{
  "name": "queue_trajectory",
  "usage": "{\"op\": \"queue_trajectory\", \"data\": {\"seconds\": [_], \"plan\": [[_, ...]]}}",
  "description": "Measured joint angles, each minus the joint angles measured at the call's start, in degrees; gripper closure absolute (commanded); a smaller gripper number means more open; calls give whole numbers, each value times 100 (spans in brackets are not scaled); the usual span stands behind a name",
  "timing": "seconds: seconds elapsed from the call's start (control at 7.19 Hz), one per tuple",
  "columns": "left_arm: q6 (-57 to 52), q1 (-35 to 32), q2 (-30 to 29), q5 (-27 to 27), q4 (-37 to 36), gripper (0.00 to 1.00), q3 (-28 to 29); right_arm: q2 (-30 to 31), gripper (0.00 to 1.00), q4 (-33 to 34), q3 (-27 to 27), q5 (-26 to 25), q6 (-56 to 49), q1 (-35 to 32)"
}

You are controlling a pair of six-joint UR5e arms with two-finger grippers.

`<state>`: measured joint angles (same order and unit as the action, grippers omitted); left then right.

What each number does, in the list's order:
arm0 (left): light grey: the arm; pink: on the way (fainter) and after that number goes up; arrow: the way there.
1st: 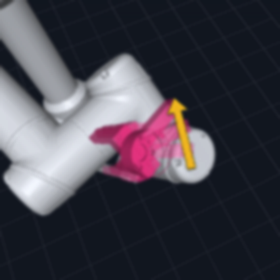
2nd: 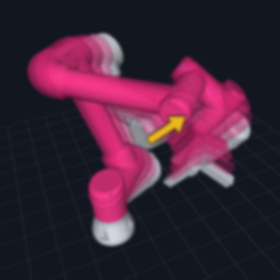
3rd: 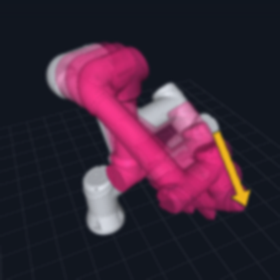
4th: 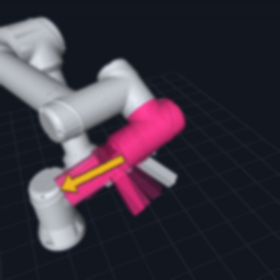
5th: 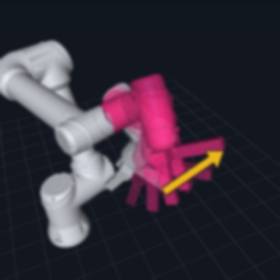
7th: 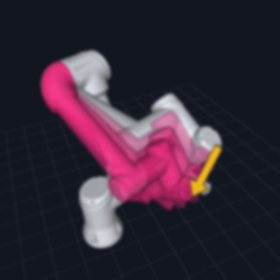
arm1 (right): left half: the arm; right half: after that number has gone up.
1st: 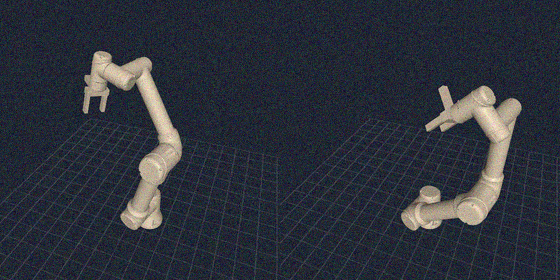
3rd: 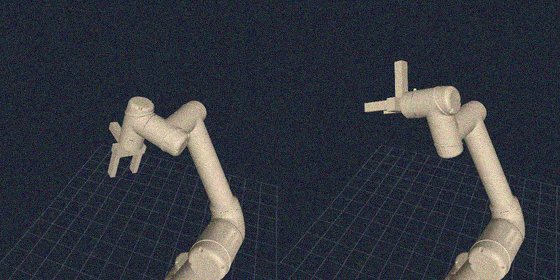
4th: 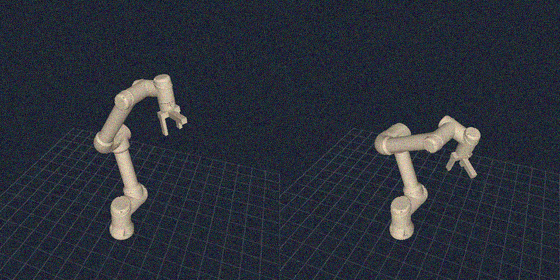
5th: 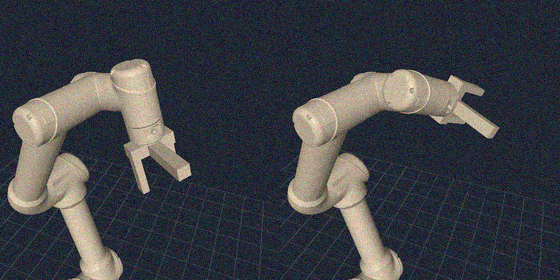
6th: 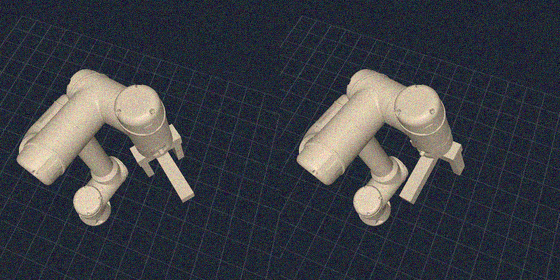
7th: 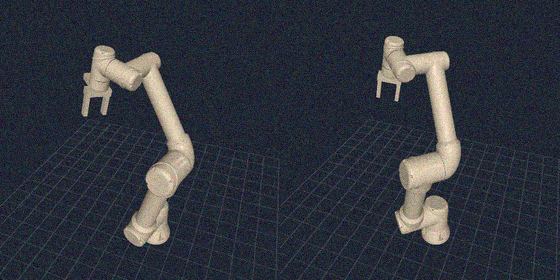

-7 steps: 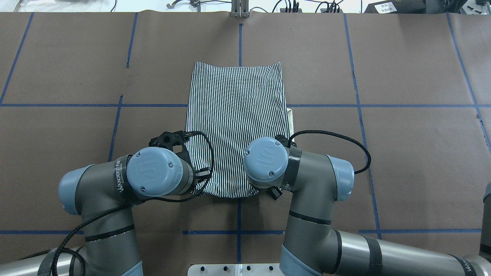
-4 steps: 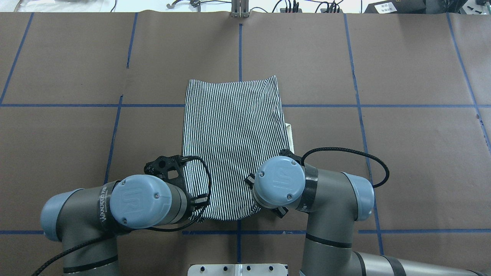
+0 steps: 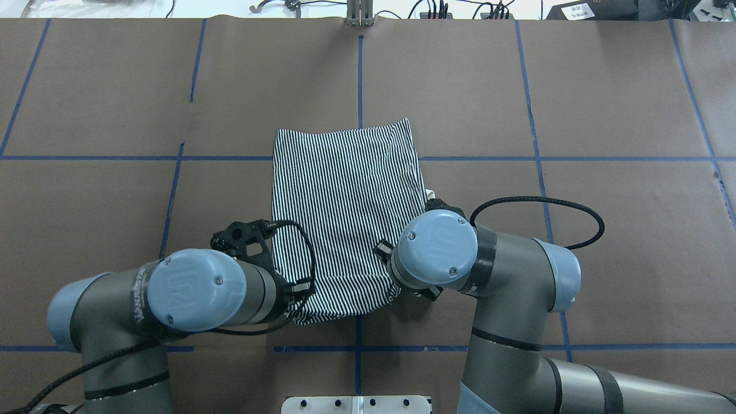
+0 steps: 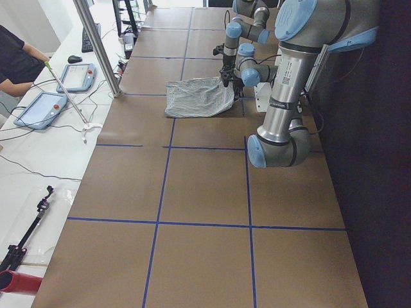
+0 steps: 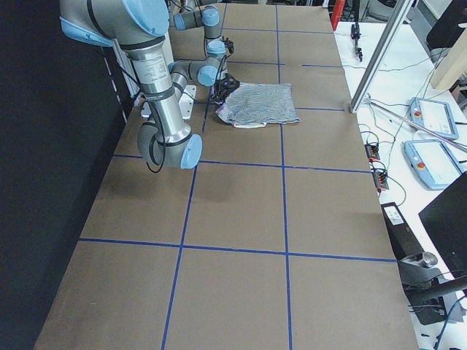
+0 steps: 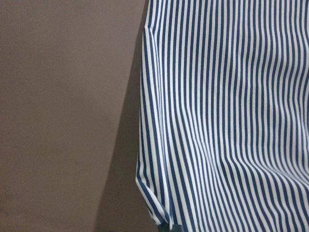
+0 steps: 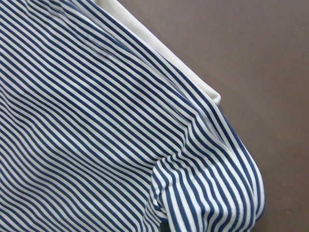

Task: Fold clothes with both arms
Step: 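Push the shirt's near edge away from the robot with both grippers, then lift both grippers off the folded shirt and draw them apart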

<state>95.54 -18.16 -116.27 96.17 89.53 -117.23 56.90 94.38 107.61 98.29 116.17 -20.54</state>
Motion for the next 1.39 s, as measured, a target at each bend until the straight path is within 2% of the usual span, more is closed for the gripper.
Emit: {"op": "queue_trajectory", "data": {"seconds": [0.14,0.42,0.7,0.83,0.97,1.11,1.25,1.39], "plan": [[5,-276,-29,0,97,100,94,-110,100,-57,-155,-2,-194,-193],[51,-491,-49,-1,253,100,335,-257,100,-724,-778,-3,-366,-387],[61,-788,-101,8,491,100,566,-583,100,-1071,-1353,18,-514,-725],[50,-1107,-228,18,678,92,841,-921,100,-1108,-1749,43,-699,-978],[28,-1464,-453,22,936,1,1362,-1292,23,-1184,-2251,65,-895,-1230],[-134,-1809,-704,22,1380,0,2091,-1656,0,-1543,-2988,78,-1068,-1472],[-541,-2128,-865,19,1869,0,2767,-1888,0,-2149,-3750,75,-1247,-1693],[-972,-2389,-925,19,2178,0,3172,-1992,0,-2600,-4220,65,-1473,-1893]]}}
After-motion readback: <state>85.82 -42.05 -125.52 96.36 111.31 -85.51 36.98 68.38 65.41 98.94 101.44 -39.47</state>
